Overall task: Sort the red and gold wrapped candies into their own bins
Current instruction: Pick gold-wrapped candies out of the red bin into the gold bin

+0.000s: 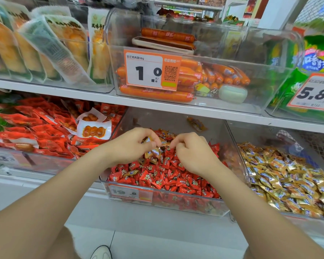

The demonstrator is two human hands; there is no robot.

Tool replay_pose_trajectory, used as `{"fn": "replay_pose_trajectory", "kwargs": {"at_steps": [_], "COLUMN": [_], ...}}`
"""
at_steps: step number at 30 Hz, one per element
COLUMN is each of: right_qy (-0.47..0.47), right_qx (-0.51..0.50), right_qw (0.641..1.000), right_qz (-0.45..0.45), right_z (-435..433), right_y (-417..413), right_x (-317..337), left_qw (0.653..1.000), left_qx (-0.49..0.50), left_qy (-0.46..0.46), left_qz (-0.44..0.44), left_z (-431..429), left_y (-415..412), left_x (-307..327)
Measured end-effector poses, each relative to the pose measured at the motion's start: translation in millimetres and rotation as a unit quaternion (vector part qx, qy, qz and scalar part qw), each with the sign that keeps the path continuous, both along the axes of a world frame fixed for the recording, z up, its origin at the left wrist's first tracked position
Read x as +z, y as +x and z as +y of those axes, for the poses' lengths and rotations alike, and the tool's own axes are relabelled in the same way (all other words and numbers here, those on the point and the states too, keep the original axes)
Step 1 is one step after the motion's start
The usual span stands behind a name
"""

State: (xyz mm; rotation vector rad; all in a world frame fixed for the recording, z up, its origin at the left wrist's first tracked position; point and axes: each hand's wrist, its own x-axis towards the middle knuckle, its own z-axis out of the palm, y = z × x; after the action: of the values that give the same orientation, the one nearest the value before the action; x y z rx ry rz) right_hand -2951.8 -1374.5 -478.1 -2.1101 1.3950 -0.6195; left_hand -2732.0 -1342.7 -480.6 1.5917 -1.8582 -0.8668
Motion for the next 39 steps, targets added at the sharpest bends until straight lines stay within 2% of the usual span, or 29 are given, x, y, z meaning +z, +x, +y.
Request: {"fn": "replay_pose_trajectory", "kwargs": {"at_steps": [3,5,8,10,15,17,20,23,25,27,29,32,35,37,39], "right_qy": [0.027,0.121,0.254,0.262,0.213,0.260,0.349,0.397,0.395,0.387,0.394,0.365,0.291,0.191,0.040], "right_qx": [0.000,0.006,0.047,0.054,0.026,0.003,-0.077,-0.153,-0.184,-0.189,-0.174,-0.137,-0.147,-0.143,-0.084], "right_qw": [0.999,0.988,0.949,0.942,0.949,0.923,0.845,0.757,0.731,0.722,0.740,0.838,0.910,0.955,0.993], "right_qz": [-0.018,-0.091,-0.182,-0.204,-0.231,-0.283,-0.397,-0.496,-0.526,-0.541,-0.517,-0.381,-0.254,-0.176,-0.071], "right_z": [-7,-9,-6,-6,-15,-17,-20,-27,-32,-36,-39,-42,-45,-50,-58], "right_y": [11,22,35,40,43,44,41,30,23,21,22,23,26,27,28], "right_x": [-1,0,-2,-8,-14,-11,1,12,13,13,12,10,8,6,-1], "left_qw": [0.993,0.987,0.979,0.971,0.944,0.932,0.945,0.979,0.991,0.987,0.975,0.944,0.910,0.901,0.901], "left_qx": [0.079,0.098,0.072,0.075,0.118,0.126,0.180,0.183,0.123,0.071,0.061,0.062,0.036,0.019,0.014], "left_qy": [-0.008,0.002,0.024,0.027,0.030,0.033,0.009,0.002,0.023,0.023,0.000,-0.005,0.076,0.117,0.126], "left_qz": [0.087,0.131,0.187,0.224,0.306,0.337,0.272,0.094,-0.040,-0.145,-0.213,-0.323,-0.405,-0.417,-0.415], "left_z": [-1,-1,-4,-7,-18,-21,-24,-26,-25,-23,-21,-16,-10,-7,-8], "left_y": [-1,-8,-14,-16,-18,-19,-20,-13,-8,-7,-8,-9,-13,-17,-20], "left_x": [-2,-3,-5,-7,-14,-15,-10,-12,-14,-15,-10,-2,1,0,-2]}}
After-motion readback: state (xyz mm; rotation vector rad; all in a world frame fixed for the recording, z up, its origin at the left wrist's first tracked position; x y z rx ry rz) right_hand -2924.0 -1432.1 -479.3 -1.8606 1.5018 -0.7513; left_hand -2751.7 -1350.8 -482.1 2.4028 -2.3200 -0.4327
